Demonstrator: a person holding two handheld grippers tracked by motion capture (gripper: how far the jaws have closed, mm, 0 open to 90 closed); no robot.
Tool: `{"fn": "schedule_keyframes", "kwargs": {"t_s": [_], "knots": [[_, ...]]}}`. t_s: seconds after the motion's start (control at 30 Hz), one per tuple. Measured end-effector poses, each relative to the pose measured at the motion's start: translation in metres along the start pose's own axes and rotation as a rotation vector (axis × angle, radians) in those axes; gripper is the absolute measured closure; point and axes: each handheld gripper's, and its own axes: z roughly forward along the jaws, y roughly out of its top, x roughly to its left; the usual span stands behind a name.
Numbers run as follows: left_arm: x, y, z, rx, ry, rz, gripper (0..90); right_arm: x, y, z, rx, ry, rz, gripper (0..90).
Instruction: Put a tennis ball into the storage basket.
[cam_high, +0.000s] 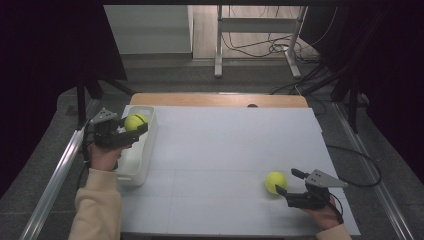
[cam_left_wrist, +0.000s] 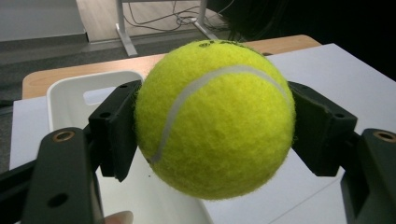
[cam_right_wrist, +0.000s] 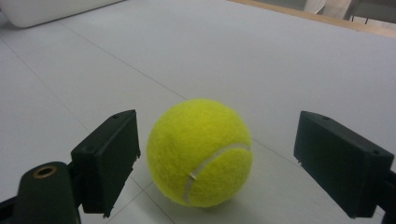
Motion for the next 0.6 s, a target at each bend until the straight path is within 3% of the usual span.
{"fn": "schedule_keyframes", "kwargs": {"t_s": [0.33,0.6], "knots": [[0.016,0.005,0.014,0.033,0.046,-0.037,26.0,0.000,0.000,-0.001,-0.002,-0.001,-0.001,14.8],[0.024,0.010,0.026,0.074,0.074,-0.042,26.0,0.000,0.000,0.000,-0.003,0.000,0.003,14.8]]}}
